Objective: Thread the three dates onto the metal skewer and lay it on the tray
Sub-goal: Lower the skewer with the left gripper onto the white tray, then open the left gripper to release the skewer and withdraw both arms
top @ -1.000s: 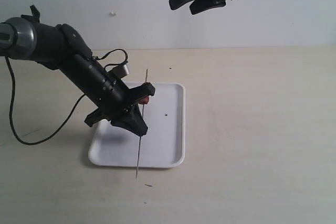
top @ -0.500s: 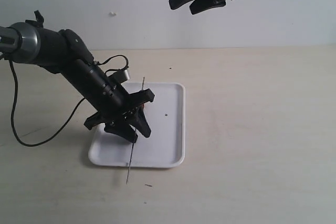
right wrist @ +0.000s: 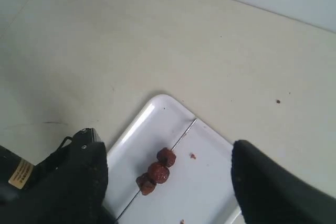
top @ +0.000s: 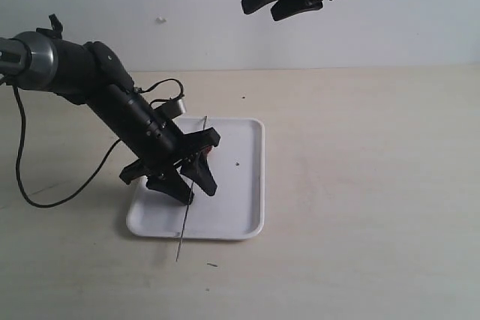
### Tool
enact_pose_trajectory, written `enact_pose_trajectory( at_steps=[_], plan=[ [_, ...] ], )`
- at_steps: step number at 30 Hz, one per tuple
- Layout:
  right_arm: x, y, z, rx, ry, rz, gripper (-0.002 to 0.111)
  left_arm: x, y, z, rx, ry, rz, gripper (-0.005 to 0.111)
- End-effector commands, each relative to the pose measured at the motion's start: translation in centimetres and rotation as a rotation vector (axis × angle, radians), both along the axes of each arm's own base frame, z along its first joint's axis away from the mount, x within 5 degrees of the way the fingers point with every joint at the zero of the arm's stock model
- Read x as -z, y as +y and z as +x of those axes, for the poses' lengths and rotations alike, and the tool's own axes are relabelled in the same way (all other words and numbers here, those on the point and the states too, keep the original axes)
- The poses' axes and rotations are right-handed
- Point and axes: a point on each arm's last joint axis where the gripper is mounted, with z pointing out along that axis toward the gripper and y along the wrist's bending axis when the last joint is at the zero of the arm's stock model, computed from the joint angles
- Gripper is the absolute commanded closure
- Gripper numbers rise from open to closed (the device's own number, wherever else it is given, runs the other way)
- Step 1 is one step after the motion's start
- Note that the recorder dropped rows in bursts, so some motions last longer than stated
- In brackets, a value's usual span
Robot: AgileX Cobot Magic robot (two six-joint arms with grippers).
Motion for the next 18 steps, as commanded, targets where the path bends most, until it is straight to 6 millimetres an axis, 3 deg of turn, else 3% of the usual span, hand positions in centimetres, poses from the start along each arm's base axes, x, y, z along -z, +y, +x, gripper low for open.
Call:
enact_pose_trajectory(
  at_steps=[1, 8, 18],
  plan=[
    [-0.3, -0.1, -0.1, -0.003, -0.004, -0.001, 0.044, -1.2, 0.0, 0.7, -0.012, -0.109, 0.010, 0.060],
    [-0.3, -0.1, 0.0, 0.005, -0.013, 0.001, 0.044, -3.9, 0.2, 1.0, 0.005, -0.228, 0.002, 0.060],
    [-0.3, -0.1, -0.1, -0.011, -0.018, -0.007, 0.044, -6.4, 2.6, 1.5, 0.049, -0.349, 0.130, 0.060]
  ],
)
